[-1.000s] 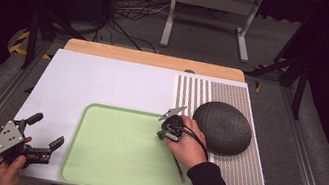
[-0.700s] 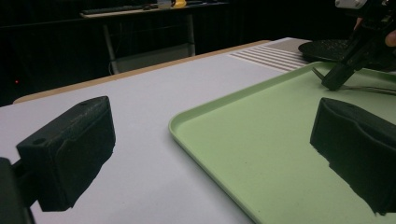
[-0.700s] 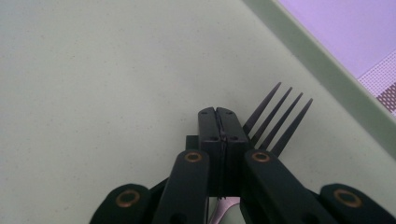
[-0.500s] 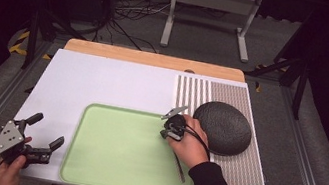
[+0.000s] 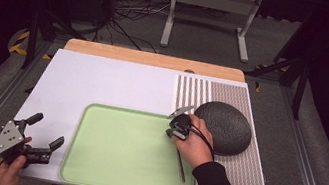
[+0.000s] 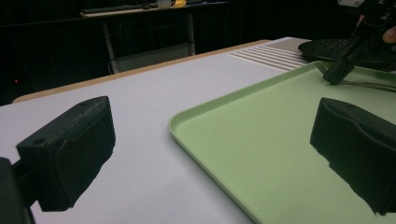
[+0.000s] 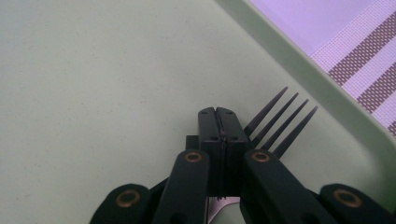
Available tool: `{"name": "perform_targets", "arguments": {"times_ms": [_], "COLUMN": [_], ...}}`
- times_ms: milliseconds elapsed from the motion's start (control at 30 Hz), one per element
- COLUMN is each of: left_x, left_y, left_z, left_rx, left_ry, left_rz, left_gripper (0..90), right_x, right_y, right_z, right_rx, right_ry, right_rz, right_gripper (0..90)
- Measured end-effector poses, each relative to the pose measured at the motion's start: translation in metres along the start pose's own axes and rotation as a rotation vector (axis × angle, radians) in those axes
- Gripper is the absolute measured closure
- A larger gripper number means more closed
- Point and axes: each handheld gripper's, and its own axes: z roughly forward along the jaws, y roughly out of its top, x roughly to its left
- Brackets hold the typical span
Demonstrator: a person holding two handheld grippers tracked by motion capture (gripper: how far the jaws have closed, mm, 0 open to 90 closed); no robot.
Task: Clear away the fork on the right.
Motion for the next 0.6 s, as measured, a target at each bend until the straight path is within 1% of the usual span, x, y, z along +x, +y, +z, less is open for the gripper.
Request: {"name": "perform_targets", "arguments": {"times_ms": [233, 400, 500, 600], "left_x": [-0.0001, 0.0000, -0.0001, 0.0001], "left_y": [0.0000, 0.0000, -0.0002, -0.0002], "left_z": [0.0003, 0.0004, 0.0008, 0.0007], "left_rx": [0.001, 0.005, 0.003, 0.002], "left_ry": [-0.001, -0.003, -0.003, -0.003], "left_rz": [0.000, 0.001, 0.000, -0.001], "left_gripper": [0.7, 0.8, 0.8, 0.7], "right_x": [-0.0055, -0.0083, -0.0095, -0.0106], "right_y": [-0.0043, -0.0065, -0.0073, -0.0084], "right_z": [-0.0029, -0.0046, -0.0052, -0.0061], "right_rx": [0.003, 0.009, 0.009, 0.014], "right_ry": [-0.013, -0.021, -0.017, -0.023], "right_rz": [0.015, 0.035, 0.035, 0.039], "right_gripper": [90.0, 90.0, 90.0, 90.0]}}
